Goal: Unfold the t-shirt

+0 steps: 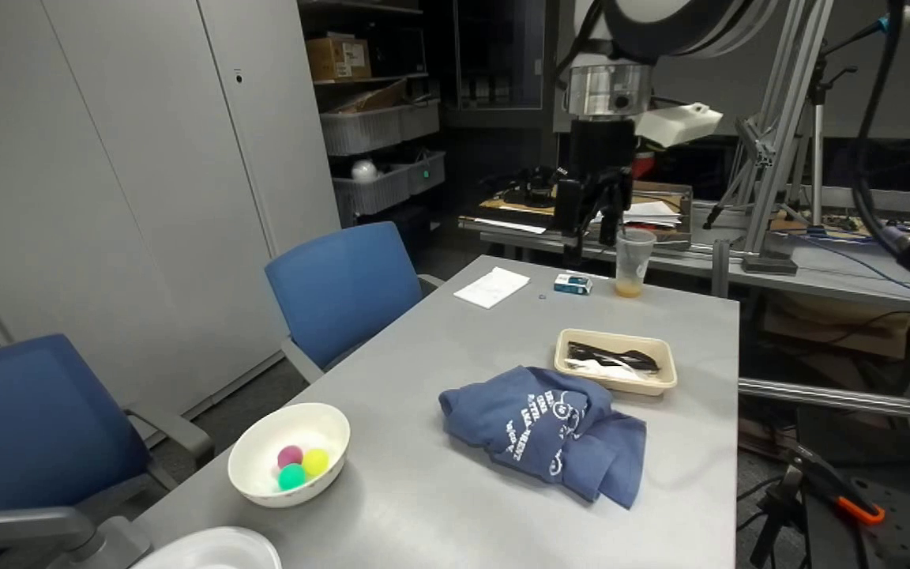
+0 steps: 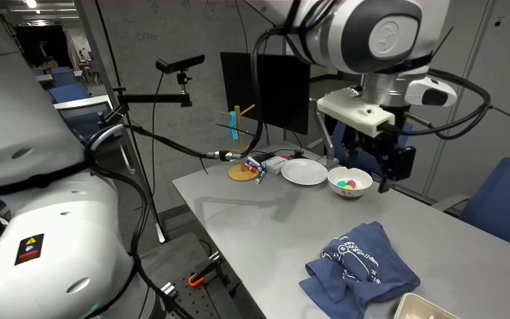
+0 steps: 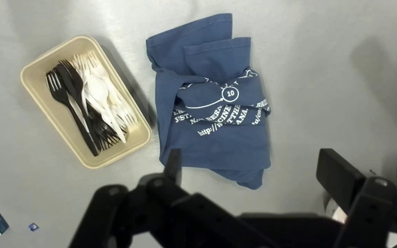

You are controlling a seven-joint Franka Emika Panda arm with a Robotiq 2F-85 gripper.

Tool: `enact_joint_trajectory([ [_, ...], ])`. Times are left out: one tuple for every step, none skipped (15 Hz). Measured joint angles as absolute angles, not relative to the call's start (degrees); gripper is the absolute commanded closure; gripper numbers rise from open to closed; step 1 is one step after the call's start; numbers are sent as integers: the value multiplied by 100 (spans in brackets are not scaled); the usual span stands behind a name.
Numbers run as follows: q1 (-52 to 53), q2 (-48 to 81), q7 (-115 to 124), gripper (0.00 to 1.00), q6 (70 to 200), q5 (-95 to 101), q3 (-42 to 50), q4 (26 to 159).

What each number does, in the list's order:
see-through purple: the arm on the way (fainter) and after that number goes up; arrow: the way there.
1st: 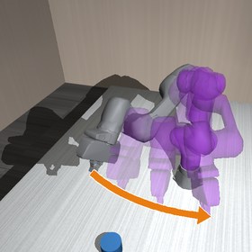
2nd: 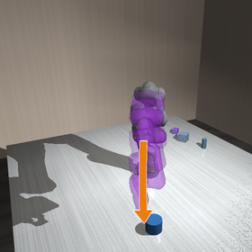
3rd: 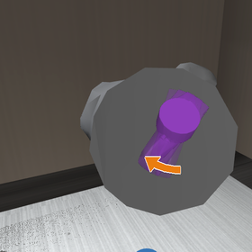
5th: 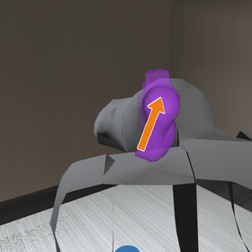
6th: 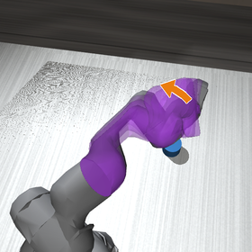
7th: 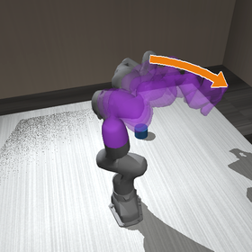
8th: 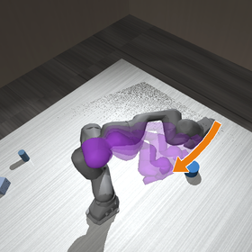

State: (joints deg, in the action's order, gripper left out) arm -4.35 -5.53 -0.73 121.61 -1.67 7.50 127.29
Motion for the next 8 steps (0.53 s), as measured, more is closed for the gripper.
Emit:
enact_joint_trajectory([
  [-458,-264,-79,0,12163,-167,766,12562],
  [-490,22,-80,0,12173,-162,771,12414],
  [-524,303,-79,0,12182,-152,775,12276],
  [-557,572,-75,0,12184,-151,784,12142],
  [-575,742,-75,0,12184,-153,785,12077],
  [-578,793,-75,0,12184,-154,782,12073],
  [-578,781,-75,0,12184,-154,779,12073],
  [-577,738,-75,0,12184,-154,770,12074],
])
